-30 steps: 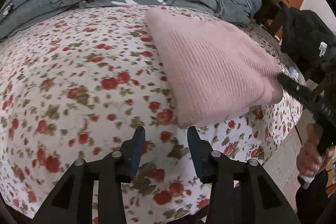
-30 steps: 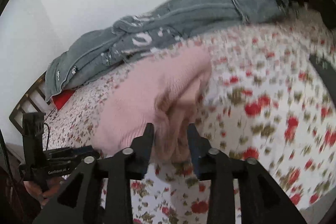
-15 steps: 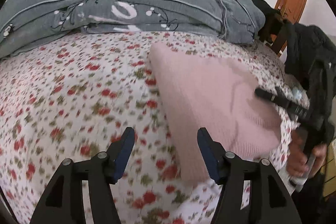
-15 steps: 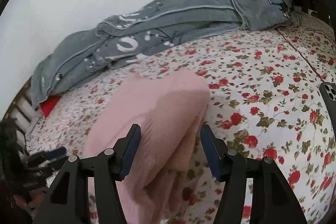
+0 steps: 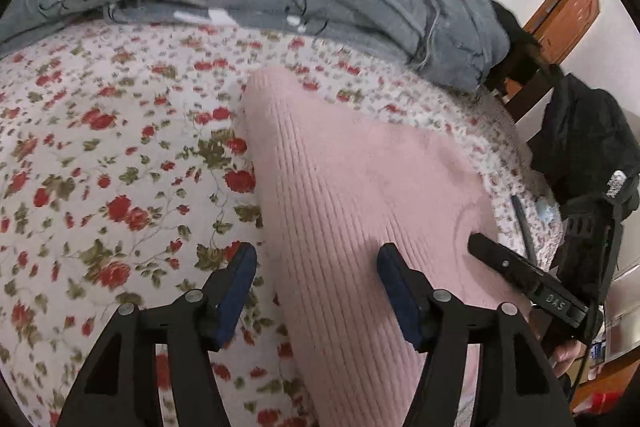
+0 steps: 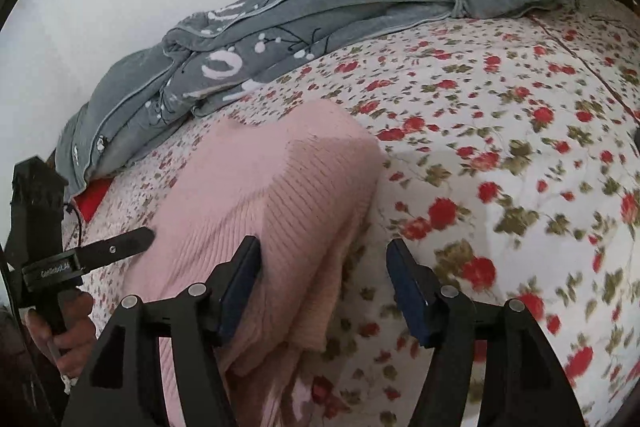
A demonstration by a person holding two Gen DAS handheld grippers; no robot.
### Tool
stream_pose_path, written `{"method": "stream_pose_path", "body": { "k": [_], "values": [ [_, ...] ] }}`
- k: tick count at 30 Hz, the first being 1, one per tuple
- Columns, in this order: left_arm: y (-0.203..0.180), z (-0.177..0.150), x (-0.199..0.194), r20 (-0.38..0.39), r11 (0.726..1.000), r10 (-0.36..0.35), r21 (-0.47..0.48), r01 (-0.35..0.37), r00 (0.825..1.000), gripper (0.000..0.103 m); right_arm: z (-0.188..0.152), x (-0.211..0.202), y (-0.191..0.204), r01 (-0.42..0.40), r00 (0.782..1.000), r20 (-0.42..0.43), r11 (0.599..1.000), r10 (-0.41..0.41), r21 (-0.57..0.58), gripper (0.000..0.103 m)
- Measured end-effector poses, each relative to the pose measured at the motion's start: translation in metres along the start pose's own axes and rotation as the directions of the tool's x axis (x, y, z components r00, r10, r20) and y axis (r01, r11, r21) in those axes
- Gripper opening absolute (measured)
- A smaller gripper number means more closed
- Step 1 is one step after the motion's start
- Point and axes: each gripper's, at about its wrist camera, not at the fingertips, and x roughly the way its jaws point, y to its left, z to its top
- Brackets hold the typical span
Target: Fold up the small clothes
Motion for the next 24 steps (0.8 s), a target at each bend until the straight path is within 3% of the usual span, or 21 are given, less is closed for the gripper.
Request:
{"method": "stream_pose_path", "body": {
  "k": [12, 15, 17, 19, 20, 21, 24],
  "values": [
    [0.006, 0.008, 0.028, -0.013, 0.997, -0.074, -0.025, 0.074, 0.997, 0.064, -0.003, 0.015, -0.011, -0.031, 0.999, -0.029, 0.999, 0.032, 0.019, 0.064],
    [0.006, 0.009, 0.030, -0.007, 0.996, -0.083, -0.040, 0.083, 0.996, 0.058, 0.001, 0.019, -0.011, -0.046, 0.998, -0.043, 0.998, 0.048, 0.041, 0.064],
    [0.003, 0.009, 0.026, 0.008, 0.997, -0.076, -0.032, 0.076, 0.997, 0.048, 0.002, 0.022, -0.010, -0.057, 0.997, -0.046, 0.997, 0.059, 0.046, 0.064],
    [-0.002, 0.009, 0.022, 0.022, 0.999, -0.053, -0.011, 0.054, 0.998, 0.042, 0.003, 0.022, -0.008, -0.066, 0.997, -0.047, 0.997, 0.068, 0.045, 0.055],
    [-0.006, 0.009, 0.019, 0.029, 0.999, -0.032, 0.002, 0.032, 0.999, 0.039, 0.003, 0.022, -0.007, -0.109, 0.992, -0.053, 0.992, 0.113, 0.057, 0.041],
    [-0.008, 0.009, 0.017, 0.035, 1.000, -0.021, 0.007, 0.021, 0.999, 0.038, 0.005, 0.023, -0.006, -0.142, 0.988, -0.056, 0.987, 0.147, 0.081, 0.039],
    [-0.016, 0.011, 0.007, 0.052, 1.000, 0.009, 0.022, -0.010, 0.999, 0.036, 0.007, 0.016, 0.004, -0.108, 0.993, -0.033, 0.992, 0.110, 0.068, 0.029]
  ]
}}
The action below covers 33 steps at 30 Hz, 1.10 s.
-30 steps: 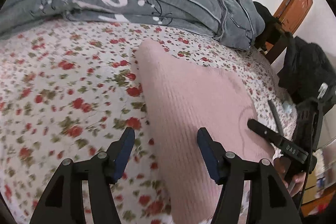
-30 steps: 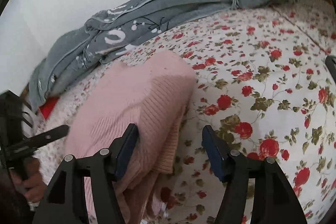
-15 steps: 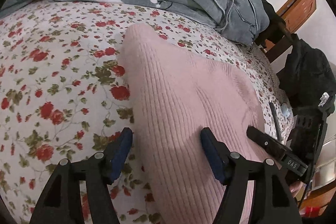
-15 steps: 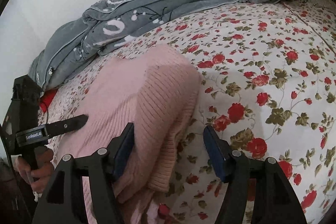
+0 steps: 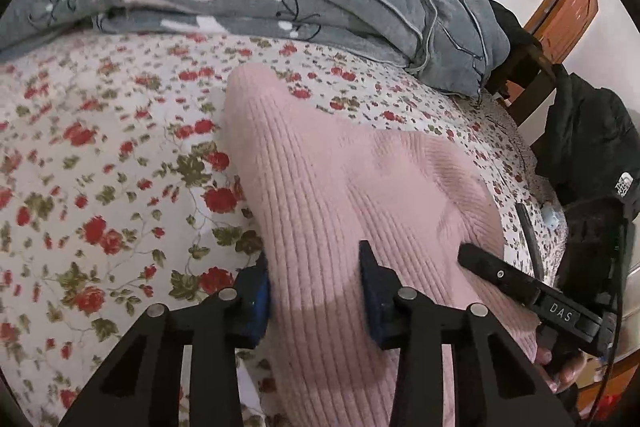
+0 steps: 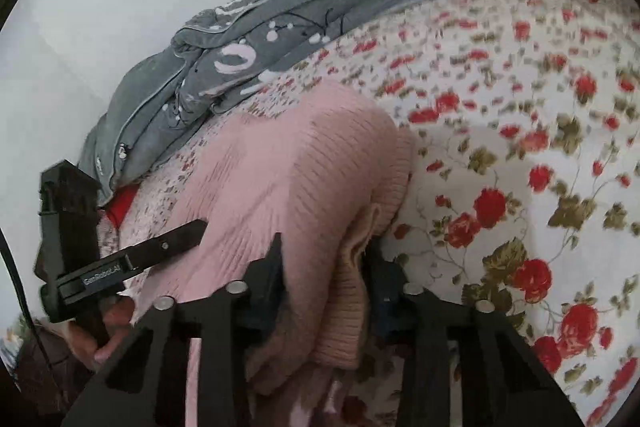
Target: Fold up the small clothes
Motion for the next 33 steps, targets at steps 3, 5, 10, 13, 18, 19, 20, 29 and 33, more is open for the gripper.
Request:
{"method": "stream_pose_path", "body": {
  "k": [3, 5, 10, 13, 18, 19, 20, 29, 33],
  "values": [
    [-0.001, 0.003, -0.016, 0.026, 1.000, -0.002, 0.010, 0.001, 1.000, 0.035, 0.001, -0.012, 0.021, 0.049, 0.998, 0.053, 0.997, -0.046, -0.054, 0.022],
    [0.002, 0.005, -0.028, 0.049, 1.000, 0.010, 0.010, -0.011, 0.999, 0.035, 0.003, -0.013, 0.030, 0.049, 0.997, 0.065, 0.997, -0.045, -0.065, 0.020],
    [0.019, 0.014, -0.049, 0.094, 0.999, 0.031, 0.004, -0.032, 0.995, 0.035, 0.015, -0.005, 0.063, -0.020, 0.997, 0.078, 0.995, 0.028, -0.094, 0.019],
    [0.039, 0.020, -0.060, 0.120, 0.998, 0.061, -0.015, -0.060, 0.991, 0.034, 0.018, 0.009, 0.084, -0.027, 0.997, 0.073, 0.992, 0.037, -0.126, 0.019],
    [0.083, 0.033, -0.076, 0.148, 0.995, 0.090, -0.057, -0.082, 0.985, 0.034, 0.028, 0.039, 0.112, -0.086, 0.995, 0.048, 0.987, 0.093, -0.134, 0.019],
    [0.089, 0.035, -0.077, 0.152, 0.994, 0.095, -0.063, -0.086, 0.984, 0.034, 0.030, 0.045, 0.117, -0.100, 0.993, 0.045, 0.986, 0.107, -0.133, 0.019],
    [0.098, 0.040, -0.079, 0.159, 0.993, 0.105, -0.071, -0.095, 0.982, 0.034, 0.032, 0.052, 0.124, -0.113, 0.992, 0.044, 0.985, 0.120, -0.134, 0.019],
    [0.153, 0.053, -0.053, 0.108, 0.983, 0.174, -0.082, -0.165, 0.979, 0.039, 0.039, 0.123, 0.154, -0.031, 1.000, 0.001, 0.984, 0.031, -0.177, 0.022],
    [0.162, 0.043, -0.042, 0.101, 0.979, 0.200, -0.068, -0.194, 0.975, 0.048, 0.032, 0.134, 0.142, 0.061, 0.998, -0.010, 0.981, -0.063, -0.184, 0.030]
  ]
}}
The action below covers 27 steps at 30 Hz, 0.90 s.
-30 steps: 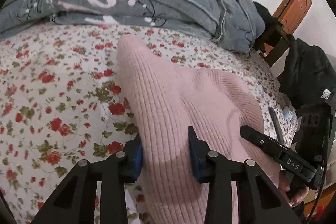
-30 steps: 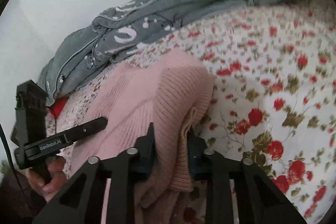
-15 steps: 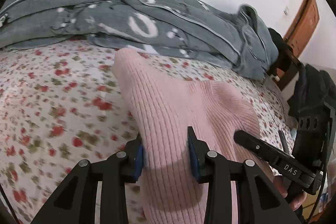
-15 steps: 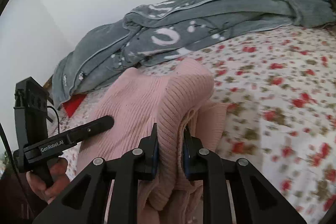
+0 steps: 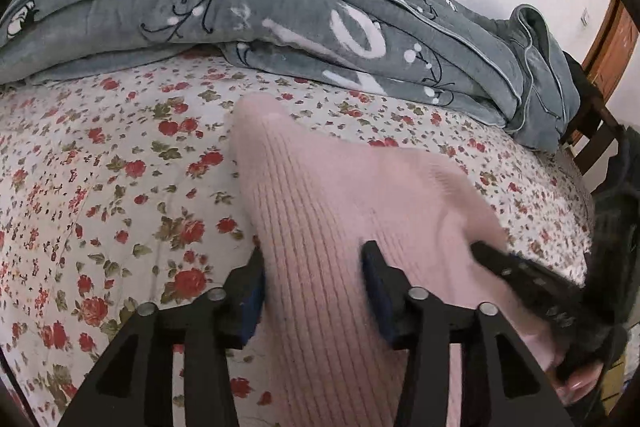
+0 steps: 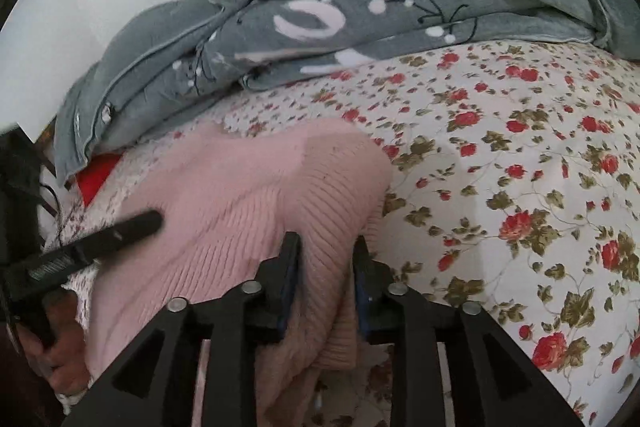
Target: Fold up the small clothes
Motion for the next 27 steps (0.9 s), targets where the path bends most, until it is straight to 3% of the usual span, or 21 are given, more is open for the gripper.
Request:
{"method": "stream_pose_path", "body": {
  "k": [2, 9, 10, 11, 12, 15, 22, 25, 27],
  "values": [
    [0.003, -0.002, -0.007, 0.018, 1.000, -0.009, 0.002, 0.009, 1.000, 0.049, 0.003, -0.013, 0.002, 0.027, 1.000, -0.002, 0.999, -0.027, -0.029, 0.043],
    [0.009, -0.012, -0.034, 0.059, 0.998, -0.053, -0.013, 0.054, 0.997, 0.053, -0.023, -0.073, 0.021, -0.040, 0.990, 0.133, 0.995, 0.052, -0.092, 0.042],
    [0.007, -0.016, -0.036, 0.059, 0.998, -0.057, -0.005, 0.058, 0.997, 0.054, -0.030, -0.077, 0.027, -0.039, 0.987, 0.148, 0.993, 0.055, -0.109, 0.036],
    [0.005, -0.021, -0.038, 0.056, 0.998, -0.057, 0.007, 0.057, 0.997, 0.055, -0.041, -0.078, 0.032, -0.044, 0.986, 0.152, 0.990, 0.065, -0.133, 0.020],
    [0.003, -0.025, -0.039, 0.054, 0.998, -0.055, 0.014, 0.054, 0.997, 0.055, -0.049, -0.073, 0.035, -0.047, 0.988, 0.139, 0.988, 0.068, -0.146, 0.014],
    [-0.001, -0.040, -0.037, 0.031, 0.998, -0.053, 0.025, 0.053, 0.998, 0.058, -0.071, -0.045, 0.038, 0.036, 0.998, 0.052, 0.988, -0.029, -0.147, 0.012],
    [0.002, -0.056, -0.047, 0.027, 0.996, -0.084, -0.003, 0.084, 0.996, 0.060, -0.069, -0.059, 0.034, -0.007, 1.000, 0.007, 0.992, 0.008, -0.126, 0.014],
    [0.001, -0.055, -0.051, 0.035, 0.997, -0.079, 0.007, 0.079, 0.996, 0.060, -0.056, -0.075, 0.037, -0.016, 0.998, 0.060, 0.986, 0.026, -0.165, 0.016],
    [-0.002, -0.051, -0.052, 0.051, 0.998, -0.054, 0.029, 0.053, 0.997, 0.060, -0.046, -0.082, 0.039, -0.023, 0.994, 0.099, 0.985, 0.041, -0.174, 0.025]
  ]
}}
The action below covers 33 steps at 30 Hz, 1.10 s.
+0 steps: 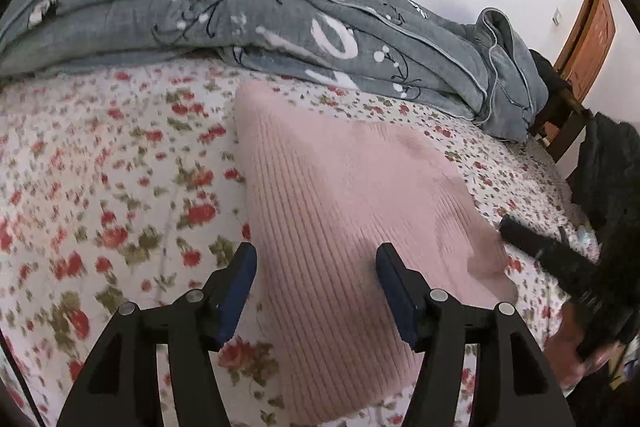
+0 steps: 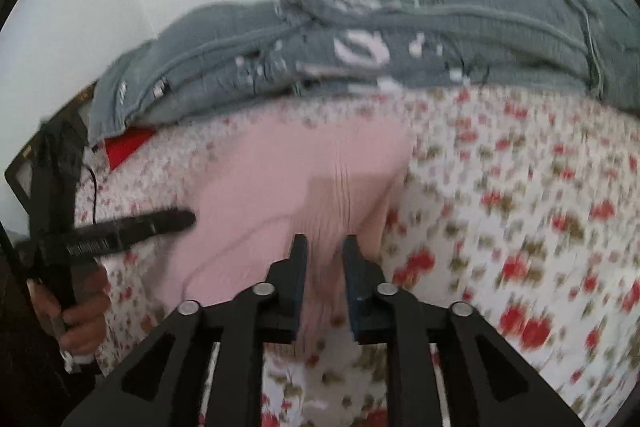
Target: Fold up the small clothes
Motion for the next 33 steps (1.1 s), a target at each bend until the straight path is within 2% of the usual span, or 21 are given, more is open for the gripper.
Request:
{"method": "stream_pose_path", "body": {
  "k": [1, 5, 8, 11, 16, 21, 24, 29, 33],
  "values": [
    [-0.002, 0.005, 0.001, 0.009, 1.000, 0.013, 0.014, -0.014, 1.000, 0.060, 0.007, 0.000, 0.000, 0.002, 1.000, 0.021, 1.000, -0.002, -0.004, 0.030],
    [-0.002, 0.028, 0.008, 0.026, 0.999, 0.021, 0.033, -0.022, 0.999, 0.060, 0.039, 0.014, 0.001, 0.022, 0.998, 0.067, 0.999, -0.019, -0.036, 0.031],
    [0.001, 0.050, 0.018, 0.037, 0.999, 0.007, 0.037, -0.008, 0.999, 0.060, 0.059, 0.035, 0.000, 0.030, 0.997, 0.066, 0.998, -0.026, -0.054, 0.031],
    [0.000, 0.067, 0.036, 0.037, 0.999, -0.004, 0.049, 0.003, 0.999, 0.059, 0.068, 0.061, -0.006, 0.029, 0.999, 0.025, 0.998, -0.028, -0.051, 0.031],
    [-0.004, 0.078, 0.072, 0.003, 0.994, 0.012, 0.110, -0.012, 1.000, 0.059, 0.051, 0.108, -0.021, 0.076, 0.994, -0.076, 0.996, -0.080, -0.056, 0.031],
    [0.005, 0.070, 0.096, -0.065, 0.995, 0.006, 0.100, 0.001, 0.998, 0.059, 0.045, 0.113, -0.035, 0.045, 0.996, -0.074, 0.999, -0.045, -0.003, 0.031],
    [0.007, 0.068, 0.095, -0.063, 0.996, -0.001, 0.091, 0.007, 0.998, 0.060, 0.043, 0.113, -0.034, 0.050, 0.996, -0.069, 0.999, -0.050, -0.009, 0.032],
    [0.003, 0.064, 0.096, -0.053, 0.990, 0.042, 0.135, -0.035, 0.998, 0.060, 0.043, 0.113, -0.033, 0.045, 0.997, -0.069, 0.999, -0.046, -0.005, 0.033],
    [0.003, 0.063, 0.094, -0.047, 0.991, 0.040, 0.127, -0.034, 0.998, 0.060, 0.043, 0.112, -0.033, 0.051, 0.996, -0.067, 0.999, -0.051, -0.008, 0.034]
  ]
}}
